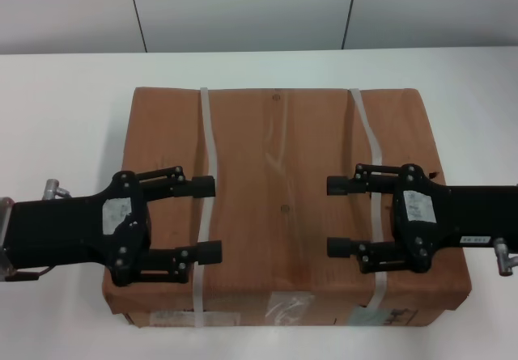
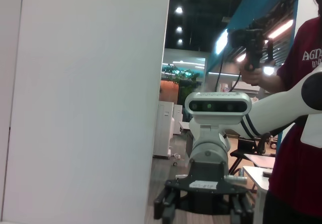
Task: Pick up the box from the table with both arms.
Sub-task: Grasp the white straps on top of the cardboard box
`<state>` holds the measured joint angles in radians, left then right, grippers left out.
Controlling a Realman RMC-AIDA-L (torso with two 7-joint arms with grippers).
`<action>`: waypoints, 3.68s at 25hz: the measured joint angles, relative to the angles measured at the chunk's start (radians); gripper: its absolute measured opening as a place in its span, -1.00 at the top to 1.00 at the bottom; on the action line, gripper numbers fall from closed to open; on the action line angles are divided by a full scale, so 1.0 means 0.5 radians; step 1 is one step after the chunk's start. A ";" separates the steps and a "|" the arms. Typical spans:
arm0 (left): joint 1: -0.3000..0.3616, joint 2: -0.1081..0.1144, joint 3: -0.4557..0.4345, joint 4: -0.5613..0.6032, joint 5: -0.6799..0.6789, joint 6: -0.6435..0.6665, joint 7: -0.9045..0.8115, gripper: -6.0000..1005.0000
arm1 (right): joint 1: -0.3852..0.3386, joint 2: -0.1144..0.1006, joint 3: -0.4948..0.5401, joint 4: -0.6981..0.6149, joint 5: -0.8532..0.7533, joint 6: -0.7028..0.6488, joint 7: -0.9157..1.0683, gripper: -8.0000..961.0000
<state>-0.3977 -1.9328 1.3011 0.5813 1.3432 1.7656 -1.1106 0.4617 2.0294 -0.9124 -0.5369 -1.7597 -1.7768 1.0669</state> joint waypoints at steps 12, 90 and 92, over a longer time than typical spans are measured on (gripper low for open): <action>-0.016 -0.013 -0.021 0.011 0.004 0.000 -0.006 -0.57 | -0.011 0.014 0.003 0.000 0.016 0.048 -0.019 -0.64; -0.453 -0.205 -0.074 -0.438 0.256 -1.288 -0.863 0.59 | 0.327 0.098 0.490 0.877 0.201 1.250 0.186 -0.03; -0.451 -0.205 -0.074 -0.439 0.256 -1.288 -0.860 0.70 | 0.327 0.098 0.488 0.877 0.201 1.250 0.186 0.06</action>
<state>-0.6230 -2.0356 1.2640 0.3621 1.4711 1.1217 -1.5408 0.6252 2.0786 -0.6685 -0.0983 -1.6593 -1.1521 1.1598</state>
